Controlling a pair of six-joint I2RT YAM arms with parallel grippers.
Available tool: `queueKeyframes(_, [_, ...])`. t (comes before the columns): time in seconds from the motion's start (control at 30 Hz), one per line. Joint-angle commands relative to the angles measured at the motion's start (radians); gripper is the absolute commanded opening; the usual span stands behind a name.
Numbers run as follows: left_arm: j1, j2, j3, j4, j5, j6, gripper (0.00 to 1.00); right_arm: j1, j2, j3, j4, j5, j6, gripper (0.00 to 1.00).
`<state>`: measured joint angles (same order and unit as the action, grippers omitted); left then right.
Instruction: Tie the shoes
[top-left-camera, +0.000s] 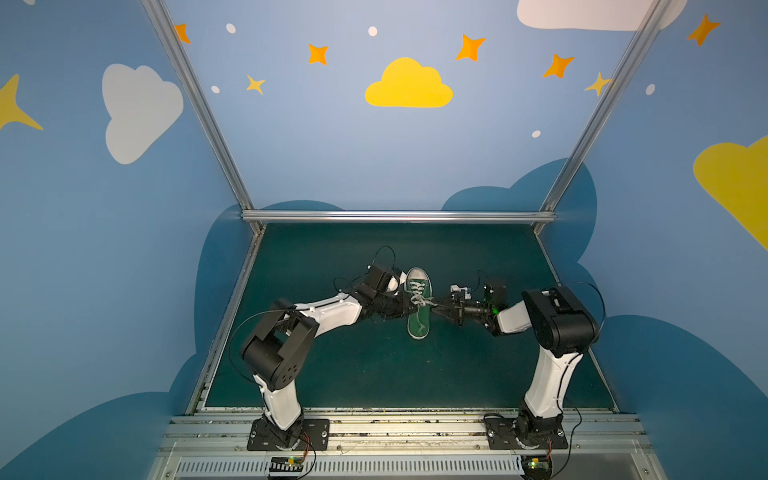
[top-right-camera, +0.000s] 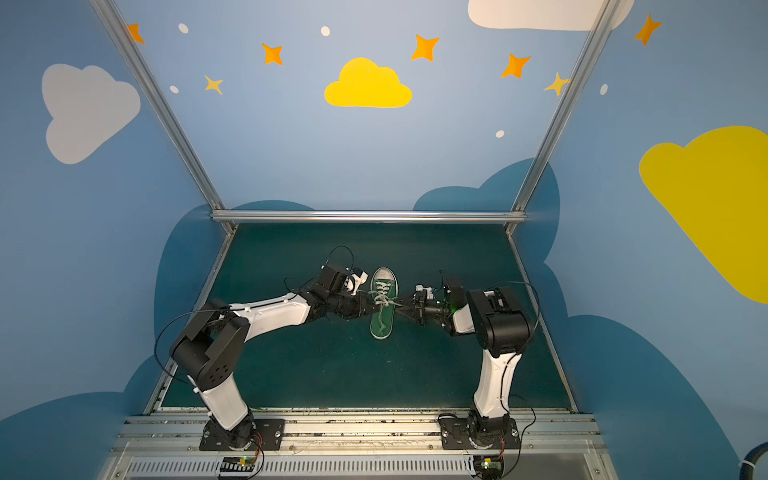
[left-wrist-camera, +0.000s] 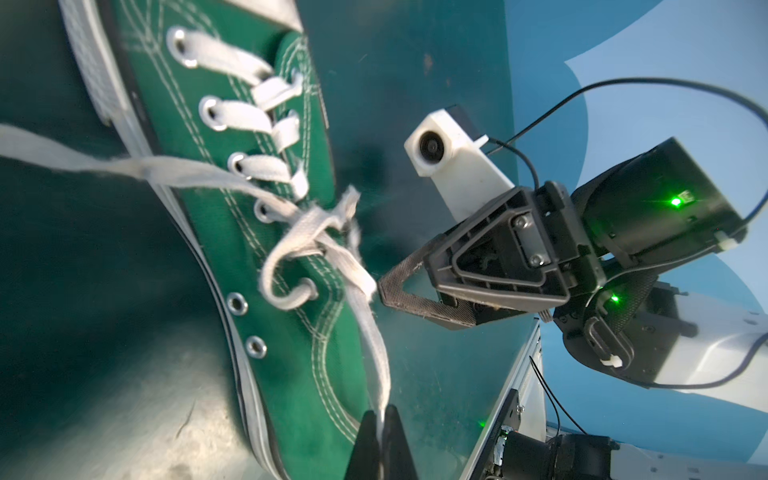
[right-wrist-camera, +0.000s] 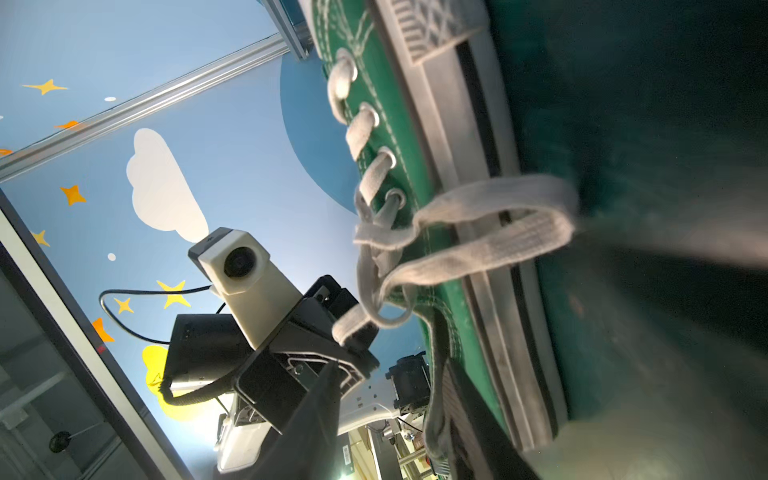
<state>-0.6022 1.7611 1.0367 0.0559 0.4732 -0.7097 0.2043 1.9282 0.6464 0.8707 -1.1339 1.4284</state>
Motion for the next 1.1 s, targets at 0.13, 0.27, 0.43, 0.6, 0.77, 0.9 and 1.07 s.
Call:
queueKeyframes(0.13, [0.018, -0.089, 0.065, -0.118, -0.022, 0.051, 0.04, -0.007, -0.246, 0.02, -0.505, 0.06, -0.372, 0.42])
queueKeyframes(0.27, [0.026, -0.094, 0.182, -0.192, -0.013, 0.087, 0.04, 0.015, -0.448, 0.117, -0.915, 0.234, -0.712, 0.42])
queueKeyframes(0.43, [0.034, -0.067, 0.299, -0.24, 0.018, 0.112, 0.04, 0.037, -0.712, 0.065, -0.914, 0.44, -0.889, 0.46])
queueKeyframes(0.6, [0.036, -0.048, 0.374, -0.262, 0.034, 0.12, 0.04, 0.074, -0.849, 0.032, -0.836, 0.589, -1.045, 0.51])
queueKeyframes(0.77, [0.036, -0.045, 0.404, -0.258, 0.049, 0.11, 0.04, 0.105, -0.826, 0.061, -0.806, 0.612, -1.225, 0.54])
queueKeyframes(0.9, [0.036, -0.057, 0.403, -0.248, 0.056, 0.099, 0.04, 0.128, -0.743, 0.104, -0.778, 0.569, -1.298, 0.54])
queueKeyframes(1.07, [0.036, -0.074, 0.404, -0.239, 0.058, 0.088, 0.04, 0.164, -0.604, 0.181, -0.765, 0.504, -1.342, 0.49])
